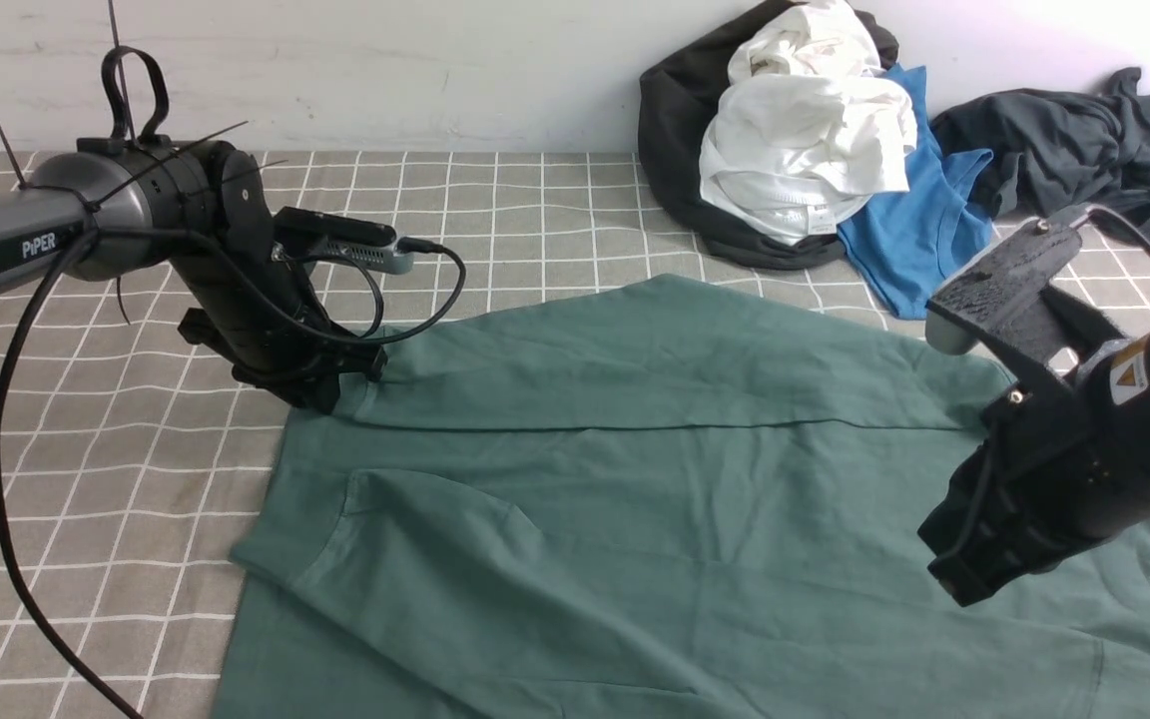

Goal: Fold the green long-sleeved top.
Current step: Use the left arm to clamp the cuff farthest from it, then use the left arm to drag and drop the cuff onto the cuff closest to the left arm

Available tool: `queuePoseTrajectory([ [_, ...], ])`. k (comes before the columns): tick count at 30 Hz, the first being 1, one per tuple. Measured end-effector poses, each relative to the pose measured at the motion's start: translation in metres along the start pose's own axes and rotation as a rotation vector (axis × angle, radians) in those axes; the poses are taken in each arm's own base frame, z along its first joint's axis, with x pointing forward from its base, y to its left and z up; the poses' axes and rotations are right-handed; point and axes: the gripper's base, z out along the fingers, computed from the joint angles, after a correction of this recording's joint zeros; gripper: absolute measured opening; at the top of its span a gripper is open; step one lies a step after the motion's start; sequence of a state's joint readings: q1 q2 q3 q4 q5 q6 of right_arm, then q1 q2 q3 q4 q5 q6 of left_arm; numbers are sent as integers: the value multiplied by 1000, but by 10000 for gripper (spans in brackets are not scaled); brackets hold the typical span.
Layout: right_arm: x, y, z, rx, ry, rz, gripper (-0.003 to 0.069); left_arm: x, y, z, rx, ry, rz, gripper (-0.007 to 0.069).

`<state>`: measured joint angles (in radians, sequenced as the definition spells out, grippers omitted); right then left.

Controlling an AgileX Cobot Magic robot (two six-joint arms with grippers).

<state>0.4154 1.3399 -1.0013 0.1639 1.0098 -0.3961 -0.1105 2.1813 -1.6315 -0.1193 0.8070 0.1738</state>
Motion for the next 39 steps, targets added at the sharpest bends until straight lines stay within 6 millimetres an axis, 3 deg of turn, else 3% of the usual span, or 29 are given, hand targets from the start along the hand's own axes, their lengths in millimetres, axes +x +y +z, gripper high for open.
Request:
queuePoseTrajectory([
  [16,0,0,0,1,-3,1,-14,-1,-1,-7,7,-9,23,44],
  [19,0,0,0,2,-4,0,-14,1,-4,-19,21,13,20,25],
  [23,1,0,0,-4,10,0,-14,16,-13,-69,69,30,0,23],
  [27,2,0,0,-4,22,-3,-14,65,-18,-124,113,28,-42,23],
  [30,2,1,0,-6,27,-2,-14,105,-25,-136,129,66,-44,23],
  [31,3,1,0,-13,30,2,-14,126,-28,-135,138,94,-47,23],
  [33,3,2,0,-25,36,8,-14,140,-31,-137,141,90,-49,23],
  [34,5,5,0,-47,50,15,-14,161,-32,-131,138,96,-56,23],
  [38,7,16,-6,-76,67,-38,-14,193,-34,-118,128,115,-50,31],
  [39,7,17,-7,-77,66,-43,-14,193,-34,-118,128,115,-50,31],
])
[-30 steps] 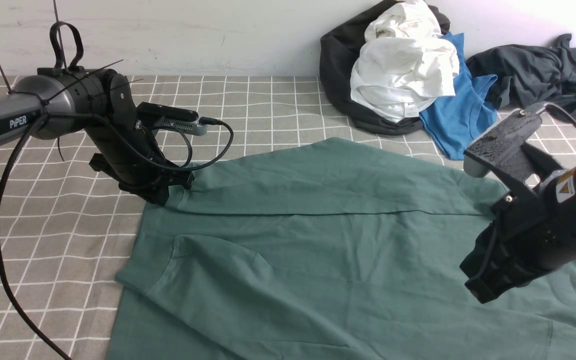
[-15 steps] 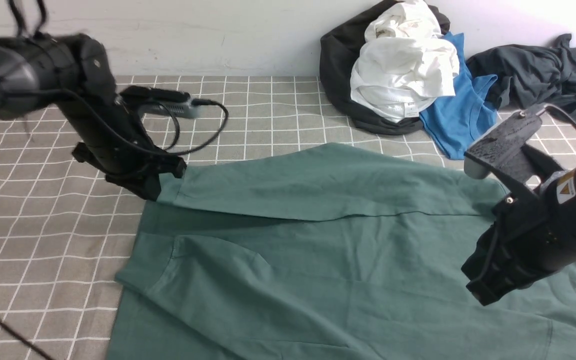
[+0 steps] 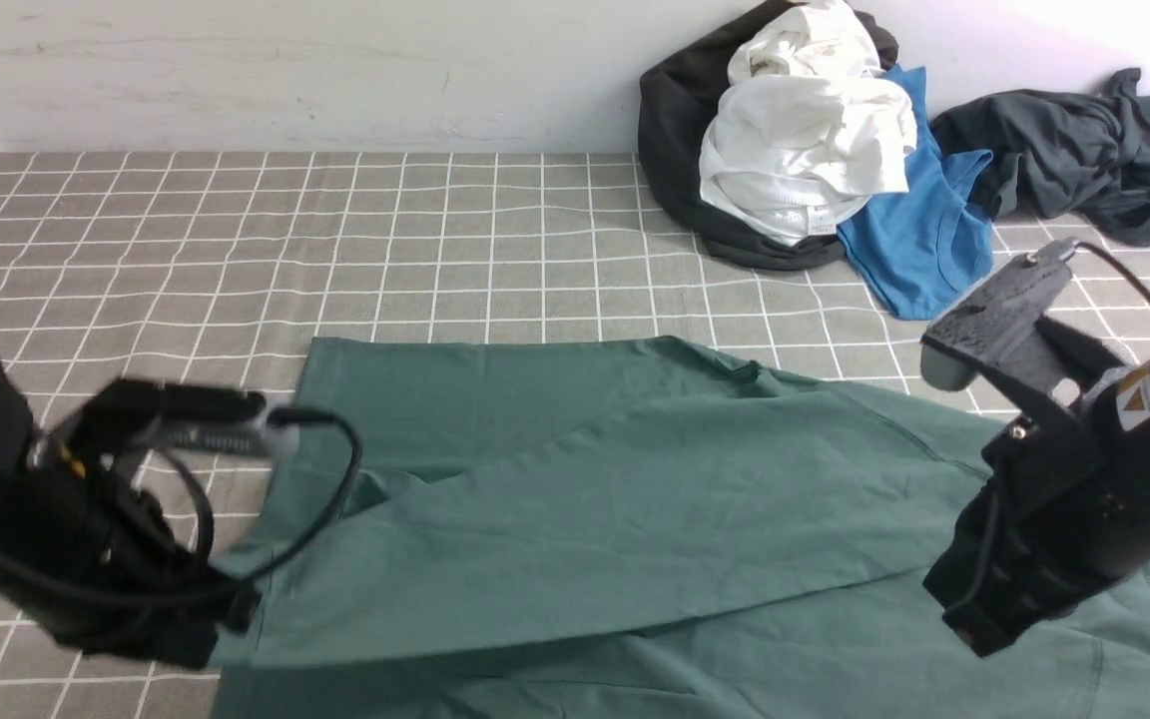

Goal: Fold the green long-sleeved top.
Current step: Use the left arm to drag and drop the cuff onto the cuff closest to the left arm, then use both arms simultaneously to clamp the lower edge of the clothing fabric

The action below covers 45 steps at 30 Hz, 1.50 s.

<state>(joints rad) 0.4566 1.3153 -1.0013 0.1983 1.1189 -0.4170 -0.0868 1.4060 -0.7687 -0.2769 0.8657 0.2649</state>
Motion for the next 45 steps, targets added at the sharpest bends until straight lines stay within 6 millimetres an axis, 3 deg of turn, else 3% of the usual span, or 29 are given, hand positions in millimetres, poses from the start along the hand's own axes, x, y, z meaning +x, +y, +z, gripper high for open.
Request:
queuePoseTrajectory([
  [3,1,19,-7,-26,-1,-100,-8,15,2,12,3,51,31,85],
  [6,9,40,-2,-76,58,-210,28,19,0,14,22,56,41,220],
  [11,27,64,17,-138,152,-355,158,22,-7,4,47,26,52,421],
  [12,34,70,25,-153,172,-402,213,25,-12,-3,49,11,80,465],
  [13,35,71,26,-153,171,-409,222,25,-13,-4,48,9,87,465],
  [14,45,79,37,-168,187,-476,294,31,-26,-13,50,-12,157,495],
  [15,45,79,37,-166,181,-481,301,31,-25,-13,48,-12,159,497],
  [19,71,89,67,-152,168,-619,414,56,-60,-23,41,28,446,508],
  [24,87,86,89,-85,71,-671,437,94,-80,0,18,169,718,507],
  [29,91,85,94,-74,48,-724,438,116,-83,23,-6,214,863,507],
  [35,90,85,97,-72,45,-771,438,120,-94,31,-2,200,950,507],
  [40,89,85,112,-80,82,-772,433,124,-102,41,1,241,1010,507],
  [44,86,84,116,-65,66,-769,382,124,-105,48,-1,256,1026,507],
  [45,85,83,116,-56,62,-758,337,124,-106,49,-2,259,1028,507],
])
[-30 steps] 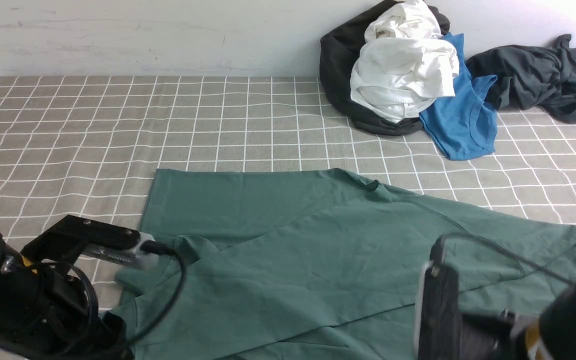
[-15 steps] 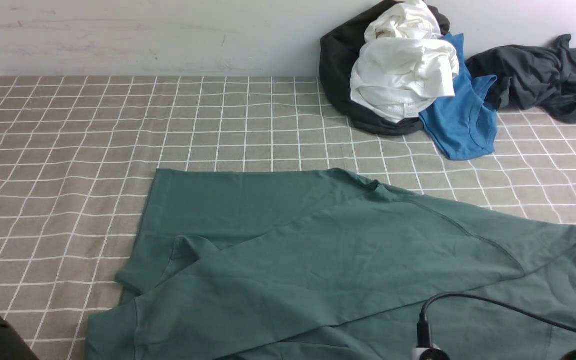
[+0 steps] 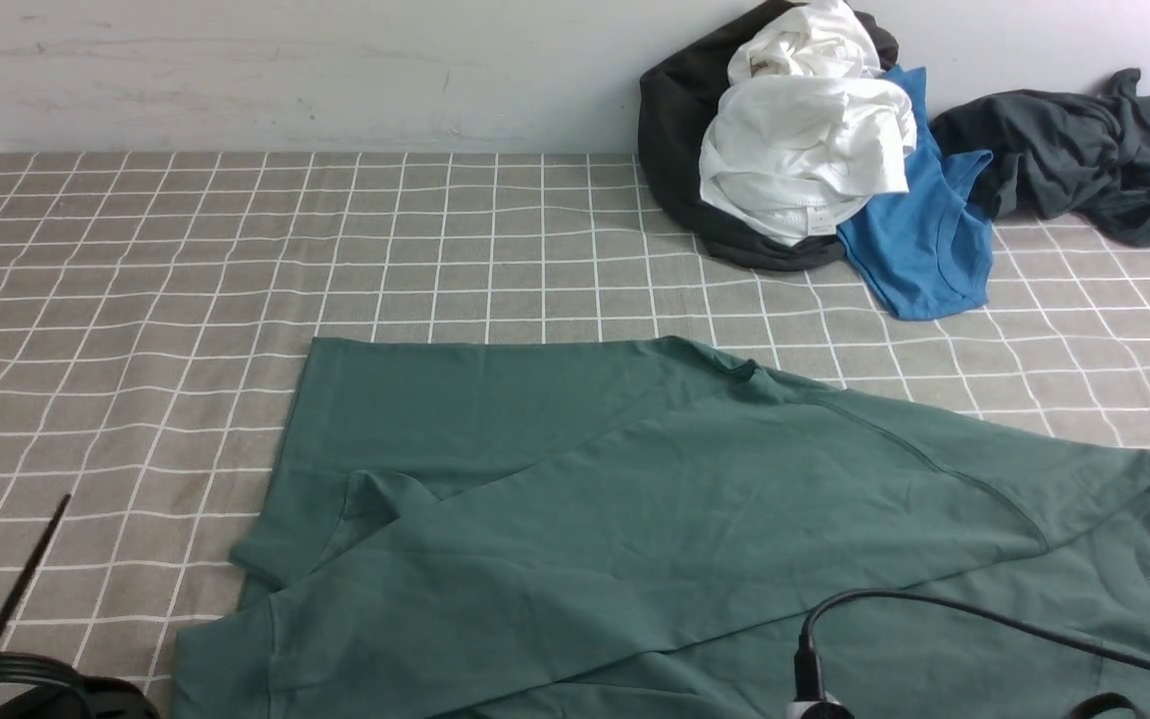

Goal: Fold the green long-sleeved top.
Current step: Use both arms simultaneously to clamp the lower edge of the clothing fabric

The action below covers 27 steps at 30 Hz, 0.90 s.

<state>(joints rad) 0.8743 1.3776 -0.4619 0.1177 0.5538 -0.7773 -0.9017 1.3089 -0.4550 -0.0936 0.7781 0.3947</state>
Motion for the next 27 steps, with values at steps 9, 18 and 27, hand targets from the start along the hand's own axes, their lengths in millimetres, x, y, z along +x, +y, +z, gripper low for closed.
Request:
queuePoseTrajectory([
  [9,-17,-14,-20,-3,23,110,27,-1,0,2,2,7,2,507],
  [18,-29,-38,-45,25,65,134,27,0,0,2,5,15,4,507],
  [27,-18,-51,-48,30,65,235,27,2,-1,0,21,50,6,507],
])
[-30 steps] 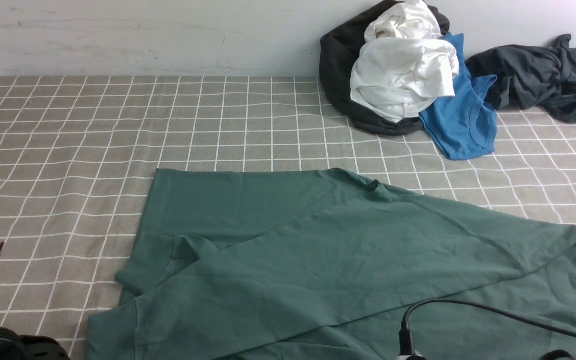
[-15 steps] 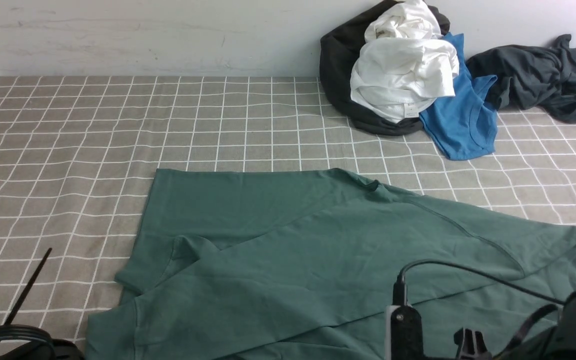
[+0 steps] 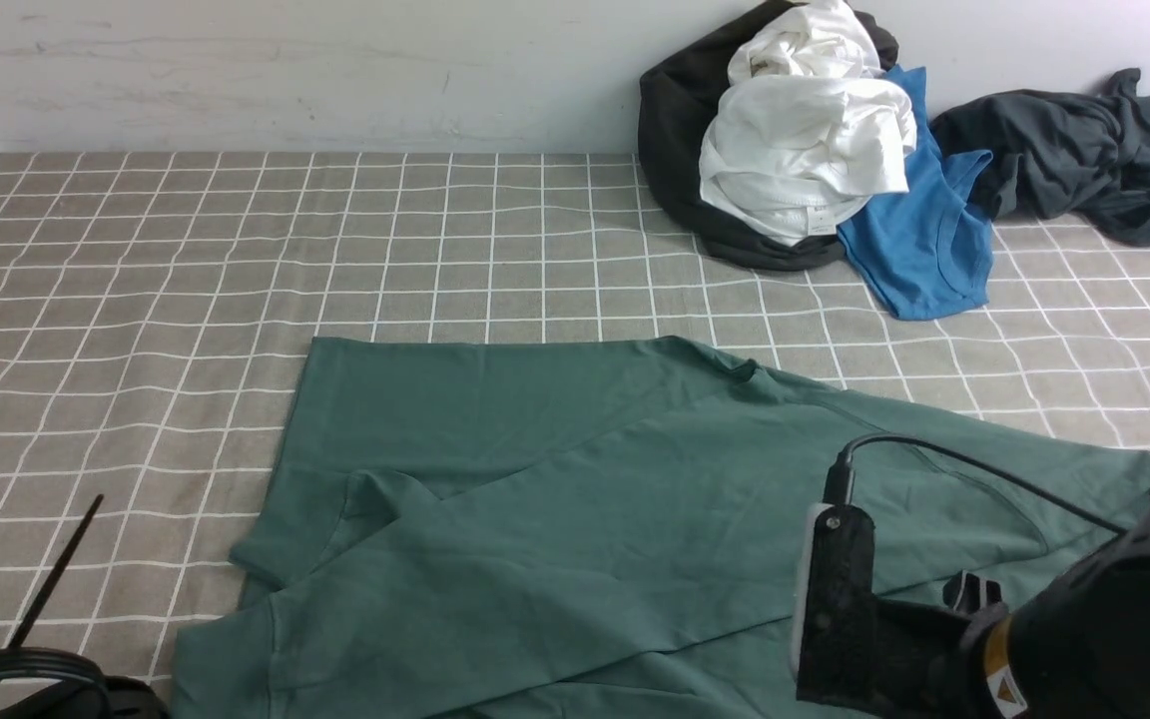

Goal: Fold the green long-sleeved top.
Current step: Use both arms simultaneously to clamp the lower edge of the clothing fabric

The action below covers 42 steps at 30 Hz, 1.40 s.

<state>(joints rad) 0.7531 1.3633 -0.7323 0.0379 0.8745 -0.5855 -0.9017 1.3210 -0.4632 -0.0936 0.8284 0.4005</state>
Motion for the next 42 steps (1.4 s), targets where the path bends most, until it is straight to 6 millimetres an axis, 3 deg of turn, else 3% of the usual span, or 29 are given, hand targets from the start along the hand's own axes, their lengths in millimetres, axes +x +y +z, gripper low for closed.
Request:
queuePoseTrajectory([
  [9,-1,1,0,-10,-7,12,26,-21,5,-23,-12,-56,6,507],
  [19,-1,1,0,-10,-9,13,26,-34,-7,-4,59,-9,81,507],
  [24,-1,1,0,-6,-15,13,26,-45,-19,11,-24,22,157,507],
  [30,-2,1,0,-7,-17,22,26,-48,-16,12,-142,38,-9,510],
  [37,-2,1,0,-8,-18,25,26,-49,-12,10,-190,38,-69,507],
  [42,-2,1,0,-11,-20,29,26,-48,-12,11,-188,49,-87,419],
])
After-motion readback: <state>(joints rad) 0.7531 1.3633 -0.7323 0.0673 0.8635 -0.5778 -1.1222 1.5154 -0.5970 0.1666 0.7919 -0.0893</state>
